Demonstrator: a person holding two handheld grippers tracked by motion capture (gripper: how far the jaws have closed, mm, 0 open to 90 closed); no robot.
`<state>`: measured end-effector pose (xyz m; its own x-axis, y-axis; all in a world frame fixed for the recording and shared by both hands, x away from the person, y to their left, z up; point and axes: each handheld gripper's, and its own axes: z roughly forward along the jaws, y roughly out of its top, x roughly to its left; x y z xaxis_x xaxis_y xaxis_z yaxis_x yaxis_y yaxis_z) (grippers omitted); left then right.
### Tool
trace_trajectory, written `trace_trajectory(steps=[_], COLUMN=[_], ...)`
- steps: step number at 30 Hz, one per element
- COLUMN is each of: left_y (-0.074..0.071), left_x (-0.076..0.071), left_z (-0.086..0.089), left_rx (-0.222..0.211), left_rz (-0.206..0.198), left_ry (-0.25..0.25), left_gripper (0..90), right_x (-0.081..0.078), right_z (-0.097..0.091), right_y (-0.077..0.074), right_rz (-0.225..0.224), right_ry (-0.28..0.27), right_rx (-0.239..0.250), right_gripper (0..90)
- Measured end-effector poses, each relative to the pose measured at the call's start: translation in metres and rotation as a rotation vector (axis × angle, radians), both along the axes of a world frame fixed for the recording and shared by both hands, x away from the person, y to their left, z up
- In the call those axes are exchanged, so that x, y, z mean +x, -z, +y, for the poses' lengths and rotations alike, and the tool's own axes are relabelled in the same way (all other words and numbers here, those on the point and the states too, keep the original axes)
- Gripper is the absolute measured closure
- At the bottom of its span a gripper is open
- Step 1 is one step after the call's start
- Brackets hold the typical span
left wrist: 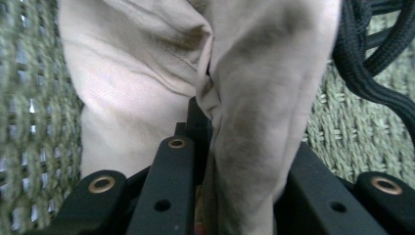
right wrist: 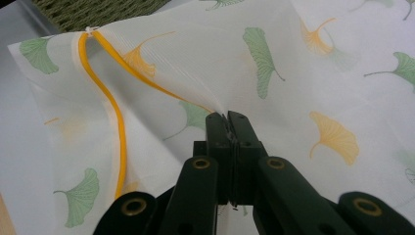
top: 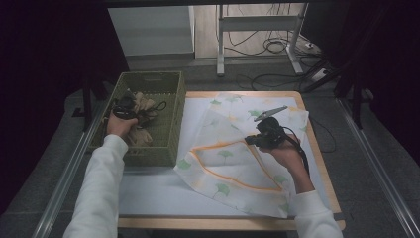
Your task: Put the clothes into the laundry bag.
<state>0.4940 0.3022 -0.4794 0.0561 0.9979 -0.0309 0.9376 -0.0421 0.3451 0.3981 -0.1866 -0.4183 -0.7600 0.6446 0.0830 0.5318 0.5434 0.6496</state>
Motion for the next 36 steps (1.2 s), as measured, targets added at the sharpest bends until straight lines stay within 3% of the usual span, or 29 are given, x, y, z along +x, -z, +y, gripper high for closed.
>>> trace_trajectory(steps=[10, 14, 23, 28, 36], left_y=[-0.022, -0.029, -0.037, -0.046, -0.057], left_x=[-0.011, -0.016, -0.026, -0.034, -0.044], left_z=[0.001, 0.002, 0.006, 0.010, 0.011], left_rx=[-0.030, -0.077, -0.137, -0.171, -0.208], left_rz=[-0.104, -0.155, -0.220, -0.292, -0.369], left_ry=[0.039, 0.037, 0.038, 0.036, 0.044], left_gripper=[78.1, 78.1, 78.2, 78.1, 78.1], right_x=[0.000, 0.000, 0.000, 0.001, 0.001], right_z=[0.001, 0.001, -0.001, -0.001, -0.002], right_y=[0.001, 0.001, 0.001, 0.001, 0.001], right_rz=[0.002, 0.003, 0.002, 0.004, 0.001], right_ry=[0.001, -0.002, 0.002, 0.001, 0.005], right_rx=[0.001, -0.005, 0.000, -0.002, 0.001], right_gripper=[88.7, 88.6, 88.6, 88.7, 88.7])
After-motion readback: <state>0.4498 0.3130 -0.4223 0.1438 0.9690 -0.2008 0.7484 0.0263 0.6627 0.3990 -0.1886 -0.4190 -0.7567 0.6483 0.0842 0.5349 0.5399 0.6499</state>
